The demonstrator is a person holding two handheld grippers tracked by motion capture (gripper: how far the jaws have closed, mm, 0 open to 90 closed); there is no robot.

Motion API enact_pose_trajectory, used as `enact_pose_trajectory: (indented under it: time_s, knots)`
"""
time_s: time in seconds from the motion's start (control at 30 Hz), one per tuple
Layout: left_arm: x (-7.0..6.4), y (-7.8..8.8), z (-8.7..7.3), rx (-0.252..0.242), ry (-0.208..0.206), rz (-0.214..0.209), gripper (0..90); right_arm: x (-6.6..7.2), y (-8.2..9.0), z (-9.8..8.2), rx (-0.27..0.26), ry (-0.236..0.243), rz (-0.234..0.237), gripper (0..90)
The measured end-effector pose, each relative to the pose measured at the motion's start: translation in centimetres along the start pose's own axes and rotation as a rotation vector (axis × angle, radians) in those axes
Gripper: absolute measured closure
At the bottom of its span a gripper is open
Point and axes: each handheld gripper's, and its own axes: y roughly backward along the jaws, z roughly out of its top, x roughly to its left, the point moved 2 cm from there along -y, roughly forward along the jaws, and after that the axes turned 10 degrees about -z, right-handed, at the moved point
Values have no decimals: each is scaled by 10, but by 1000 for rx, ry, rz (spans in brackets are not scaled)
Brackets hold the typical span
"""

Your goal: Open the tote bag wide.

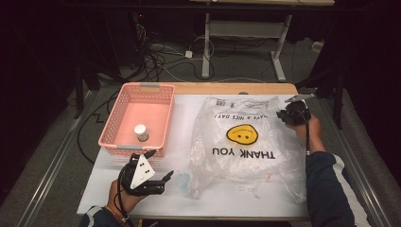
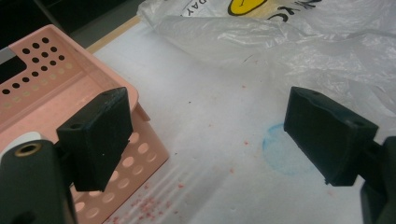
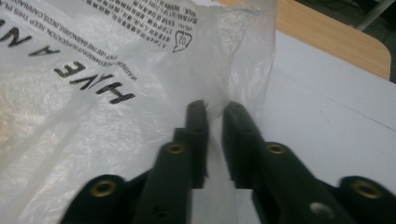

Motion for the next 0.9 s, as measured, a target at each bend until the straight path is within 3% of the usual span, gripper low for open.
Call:
enact_pose_trajectory:
  time_s: [0.13, 0.23, 0.27, 0.3, 0.33, 0.43, 0.5, 0.63, 0.7, 0.9]
  knots:
    - [1, 0, 0, 2, 1, 3, 149, -6, 4, -1, -14, -34, -57, 899]
    - [0, 1, 1, -9, 0, 23, 154, -19, 12, -7, -21, -120, -104, 900]
    - [0, 1, 1, -9, 0, 23, 155, -19, 12, -7, -21, -120, -104, 900]
    - [0, 2, 2, -10, 0, 26, 155, -31, 16, -16, -20, -192, -134, 900]
    - [1, 2, 2, -11, 0, 30, 155, -36, 18, -22, -4, -216, -142, 900]
    - [1, 2, 2, -9, -1, 31, 156, -48, 24, -38, 33, -286, -123, 900]
    - [0, 3, 2, -14, -6, 38, 160, -55, 31, -46, 36, -320, -83, 900]
    - [0, 4, 2, -18, -8, 38, 160, -58, 44, -56, 32, -291, -52, 899]
    - [0, 3, 2, -16, -12, 38, 160, -53, 60, -65, 20, -268, -31, 895]
    - [-1, 4, 3, -17, -12, 41, 160, -18, 84, -84, 2, -174, 51, 879]
